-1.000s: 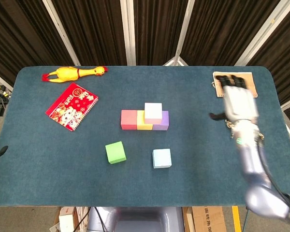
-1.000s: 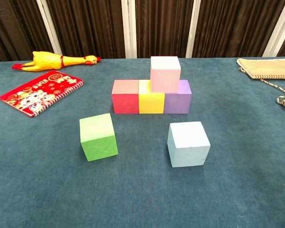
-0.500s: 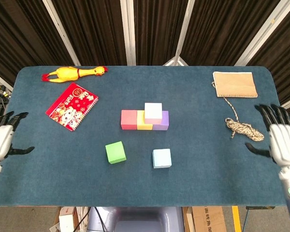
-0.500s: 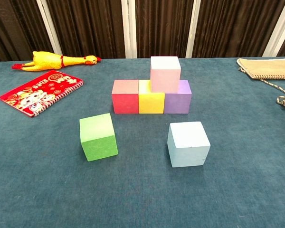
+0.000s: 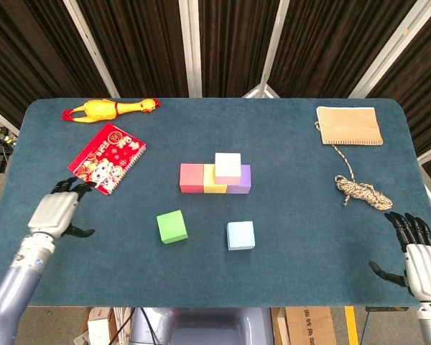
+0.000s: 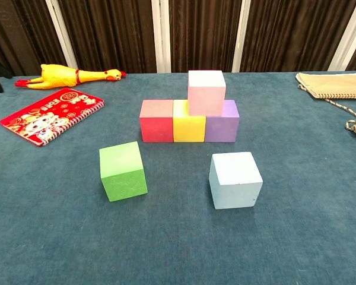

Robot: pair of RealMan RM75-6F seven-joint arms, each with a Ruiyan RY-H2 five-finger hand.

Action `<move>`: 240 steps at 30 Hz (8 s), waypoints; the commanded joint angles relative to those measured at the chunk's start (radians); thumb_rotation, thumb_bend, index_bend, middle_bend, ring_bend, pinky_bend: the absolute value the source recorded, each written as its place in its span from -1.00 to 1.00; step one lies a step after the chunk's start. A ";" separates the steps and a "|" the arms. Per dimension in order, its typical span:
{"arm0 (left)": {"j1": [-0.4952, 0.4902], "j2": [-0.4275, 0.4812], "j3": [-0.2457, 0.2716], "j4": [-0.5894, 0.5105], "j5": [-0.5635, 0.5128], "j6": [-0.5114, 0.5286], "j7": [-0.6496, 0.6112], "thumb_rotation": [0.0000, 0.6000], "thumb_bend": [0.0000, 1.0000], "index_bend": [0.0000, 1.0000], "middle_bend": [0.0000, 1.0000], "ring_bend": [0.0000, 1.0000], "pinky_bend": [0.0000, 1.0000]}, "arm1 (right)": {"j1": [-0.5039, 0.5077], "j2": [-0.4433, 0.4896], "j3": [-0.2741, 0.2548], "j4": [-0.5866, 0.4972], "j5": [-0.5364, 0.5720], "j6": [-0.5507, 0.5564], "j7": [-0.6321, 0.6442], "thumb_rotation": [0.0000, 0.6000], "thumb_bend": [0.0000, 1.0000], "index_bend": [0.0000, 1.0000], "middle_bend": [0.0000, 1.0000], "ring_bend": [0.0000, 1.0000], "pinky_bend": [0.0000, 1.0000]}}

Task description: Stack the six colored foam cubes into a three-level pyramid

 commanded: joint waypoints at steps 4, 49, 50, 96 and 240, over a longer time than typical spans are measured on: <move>-0.103 -0.123 0.011 -0.018 -0.126 0.072 0.109 1.00 -0.91 -0.66 -0.58 -1.00 -1.00 | -0.001 -0.029 -0.002 0.037 0.004 0.023 -0.026 1.00 -0.62 -0.75 -0.72 -0.96 -1.00; -0.349 -0.568 -0.050 0.117 -0.427 0.321 0.324 1.00 -0.91 -0.69 -0.57 -1.00 -1.00 | 0.026 -0.028 -0.009 0.117 0.072 0.001 -0.125 1.00 -0.62 -0.75 -0.72 -0.96 -1.00; -0.353 -0.572 -0.054 0.121 -0.430 0.325 0.328 1.00 -0.91 -0.69 -0.57 -1.00 -1.00 | 0.026 -0.027 -0.008 0.117 0.074 0.000 -0.123 1.00 -0.62 -0.75 -0.72 -0.96 -1.00; -0.377 -0.720 -0.049 0.243 -0.354 0.400 0.360 1.00 -0.82 -0.64 -0.48 -1.00 -1.00 | 0.029 -0.023 -0.004 0.122 0.102 0.001 -0.069 1.00 -0.62 -0.75 -0.72 -0.96 -1.00; -0.265 -0.260 0.138 0.534 -0.001 -0.210 -0.021 1.00 -0.49 -0.67 -0.61 -1.00 -1.00 | 0.064 -0.036 -0.014 0.105 0.170 -0.092 -0.064 1.00 -0.62 -0.74 -0.72 -0.96 -1.00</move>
